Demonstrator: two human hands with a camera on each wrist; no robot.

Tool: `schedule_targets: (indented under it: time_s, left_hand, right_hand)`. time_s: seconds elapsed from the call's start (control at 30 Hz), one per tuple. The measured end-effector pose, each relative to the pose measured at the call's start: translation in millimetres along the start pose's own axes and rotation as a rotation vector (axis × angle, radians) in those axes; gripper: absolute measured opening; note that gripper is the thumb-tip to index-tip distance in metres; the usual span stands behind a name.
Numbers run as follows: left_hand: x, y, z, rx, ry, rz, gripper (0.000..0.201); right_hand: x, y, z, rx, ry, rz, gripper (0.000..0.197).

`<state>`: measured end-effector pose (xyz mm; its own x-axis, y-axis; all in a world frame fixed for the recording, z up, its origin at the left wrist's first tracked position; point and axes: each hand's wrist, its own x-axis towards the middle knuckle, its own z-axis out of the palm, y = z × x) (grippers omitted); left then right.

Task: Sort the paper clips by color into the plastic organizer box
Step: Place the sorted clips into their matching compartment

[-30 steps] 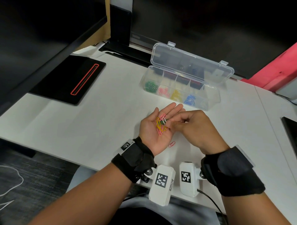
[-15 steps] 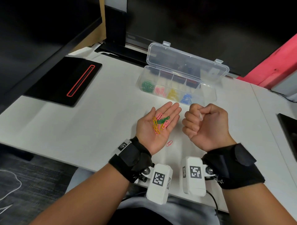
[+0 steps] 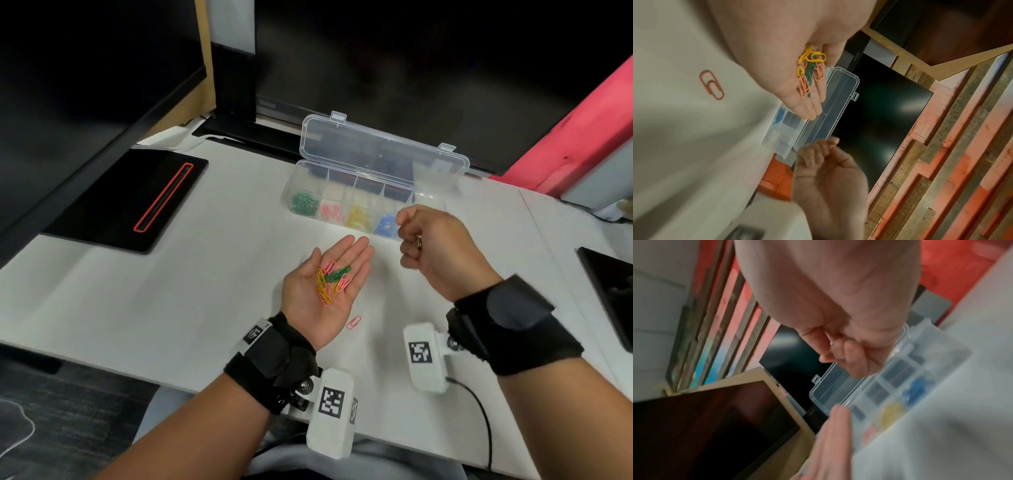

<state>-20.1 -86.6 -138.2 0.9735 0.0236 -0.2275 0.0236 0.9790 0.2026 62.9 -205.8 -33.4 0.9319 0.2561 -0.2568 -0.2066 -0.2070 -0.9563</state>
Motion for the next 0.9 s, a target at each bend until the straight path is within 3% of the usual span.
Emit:
schedule_targets:
  time_s: [0.17, 0.33, 0.4, 0.47, 0.63, 0.7, 0.8, 0.9]
  left_hand:
    - [0.1, -0.1, -0.4, 0.0, -0.022, 0.004, 0.048]
    - [0.9, -1.3, -2.0, -0.019, -0.04, -0.002, 0.05]
    - [1.0, -1.4, -2.2, -0.032, -0.044, -0.004, 0.048]
    - [1.2, -1.2, -1.8, -0.029, -0.041, -0.005, 0.048]
    - [-1.5, -0.6, 1.5, -0.028, -0.039, -0.012, 0.048]
    - [-2.2, 0.0, 2.9, -0.021, -0.034, -0.01, 0.049]
    - [-1.3, 0.0, 4.5, -0.015, -0.029, -0.02, 0.05]
    - [-2.1, -1.8, 4.2, -0.043, -0.062, -0.042, 0.053]
  right_hand:
    - [57.7, -24.7, -39.4, -0.109, 0.161, -0.036, 0.038]
    - [90.9, -33.7, -57.5, -0.2, 0.14, 0.082, 0.02]
    - [99.0, -28.0, -57.9, -0.434, 0.135, 0.087, 0.013]
    - [102.7, -22.3, -58.1, -0.723, 0.16, -0.007, 0.01]
    - [95.2, -19.7, -53.2, -0.981, 0.091, -0.119, 0.013]
    - [86.3, -24.8, -42.4, -1.098, 0.116, -0.326, 0.02]
    - [52.7, -31.3, -15.1, -0.89, -0.045, -0.556, 0.017]
    - [18.1, -27.8, 10.6, -1.085, -0.42, -0.612, 0.014]
